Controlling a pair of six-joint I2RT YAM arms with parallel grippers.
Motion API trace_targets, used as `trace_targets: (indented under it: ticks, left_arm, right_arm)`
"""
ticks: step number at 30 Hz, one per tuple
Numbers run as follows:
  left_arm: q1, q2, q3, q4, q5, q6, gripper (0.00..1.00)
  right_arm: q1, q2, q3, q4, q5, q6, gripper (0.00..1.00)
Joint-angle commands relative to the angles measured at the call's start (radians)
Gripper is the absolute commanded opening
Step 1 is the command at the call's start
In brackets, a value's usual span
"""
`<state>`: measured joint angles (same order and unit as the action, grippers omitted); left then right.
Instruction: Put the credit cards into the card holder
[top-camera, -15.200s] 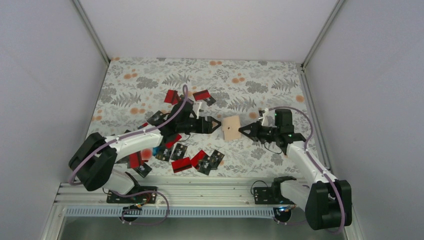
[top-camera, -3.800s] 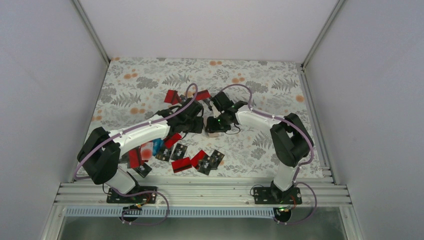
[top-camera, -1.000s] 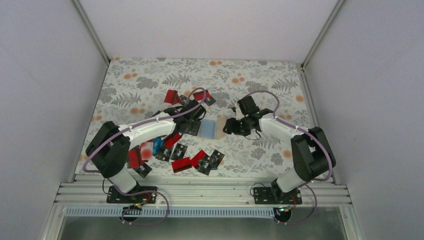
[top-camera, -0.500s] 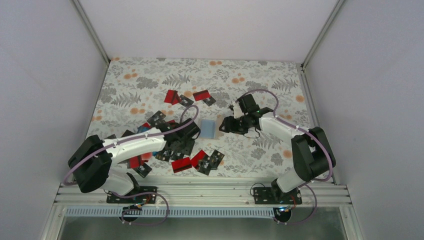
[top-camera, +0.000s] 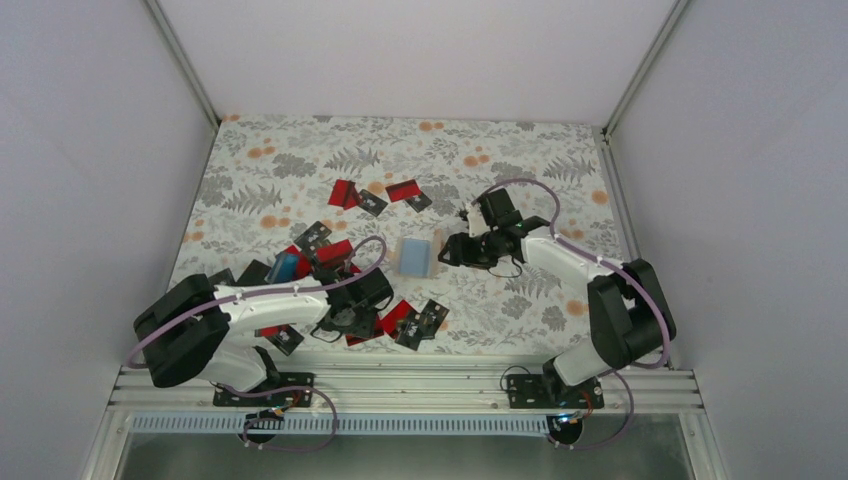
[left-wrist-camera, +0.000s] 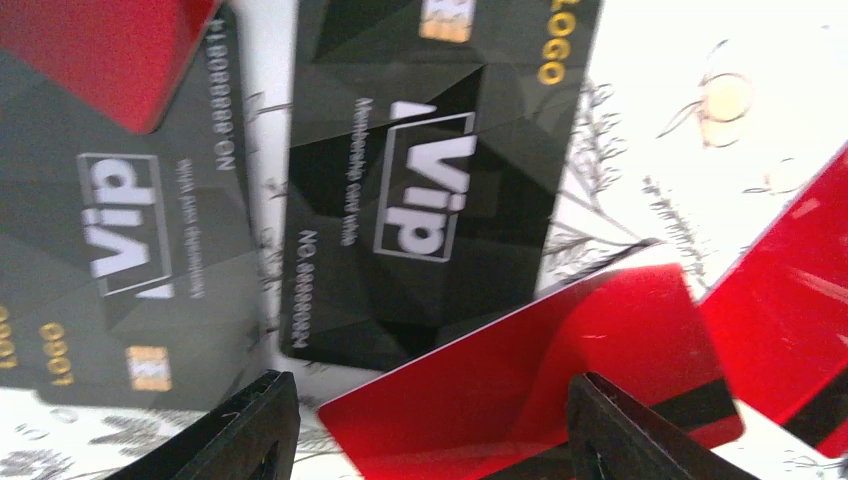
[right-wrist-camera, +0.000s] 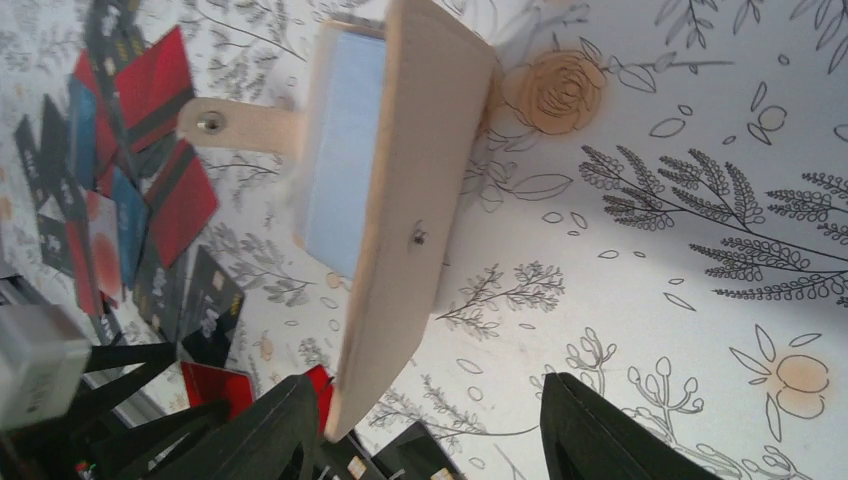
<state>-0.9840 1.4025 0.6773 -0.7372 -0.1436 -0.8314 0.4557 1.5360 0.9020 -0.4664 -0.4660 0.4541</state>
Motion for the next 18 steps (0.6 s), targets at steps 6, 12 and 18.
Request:
trace_targets:
  ticks: [6, 12, 18]
  left_arm:
    - [-0.005, 0.016, -0.05, 0.13, 0.094, 0.013, 0.67]
    - [-0.031, 0.019, -0.076, 0.148, 0.124, 0.005, 0.66]
    - [-0.124, 0.055, -0.062, 0.145, 0.134, -0.038, 0.66]
  right_arm:
    - [-0.002, -0.13, -0.014, -0.031, -0.059, -0.015, 0.59]
    - [0.02, -0.199, -0.058, -0.027, -0.109, -0.006, 0.59]
    - [0.102, -0.27, -0.145, 0.015, -0.131, 0.052, 0.6]
